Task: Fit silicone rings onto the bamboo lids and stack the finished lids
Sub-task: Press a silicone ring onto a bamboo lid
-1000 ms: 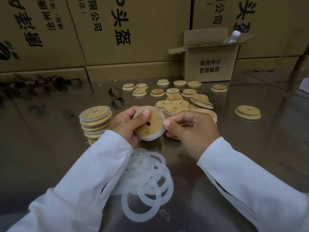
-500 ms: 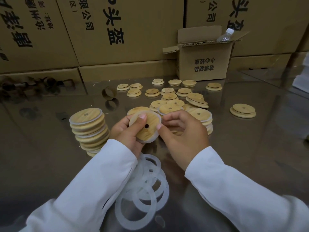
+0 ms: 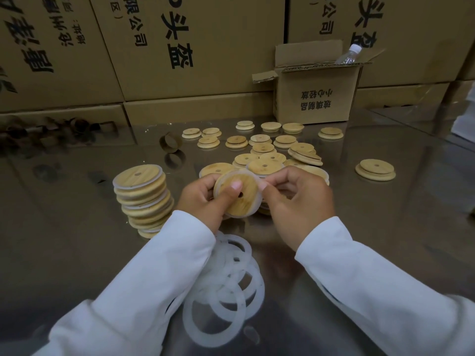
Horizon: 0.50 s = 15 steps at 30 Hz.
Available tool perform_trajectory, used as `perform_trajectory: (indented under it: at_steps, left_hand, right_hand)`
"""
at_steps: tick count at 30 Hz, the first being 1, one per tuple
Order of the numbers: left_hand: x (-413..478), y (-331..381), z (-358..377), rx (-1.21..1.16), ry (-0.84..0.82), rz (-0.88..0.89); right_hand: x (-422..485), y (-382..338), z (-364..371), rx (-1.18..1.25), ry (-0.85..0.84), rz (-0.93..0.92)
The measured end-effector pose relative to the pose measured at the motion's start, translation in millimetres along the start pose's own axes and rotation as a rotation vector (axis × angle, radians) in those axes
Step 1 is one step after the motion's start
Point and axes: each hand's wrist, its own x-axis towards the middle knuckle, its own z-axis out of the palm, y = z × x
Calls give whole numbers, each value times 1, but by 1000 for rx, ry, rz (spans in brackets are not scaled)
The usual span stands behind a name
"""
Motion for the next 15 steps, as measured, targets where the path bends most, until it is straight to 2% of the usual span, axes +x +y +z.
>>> perform_trajectory:
  at_steps: [9, 15]
  left_hand:
    - [5, 5, -5, -125, -103, -87]
    - [4, 3, -6, -140, -96, -26]
  right_hand:
    - [3, -6, -3, 11, -34, 61]
    - [2, -6, -4, -33, -85, 79]
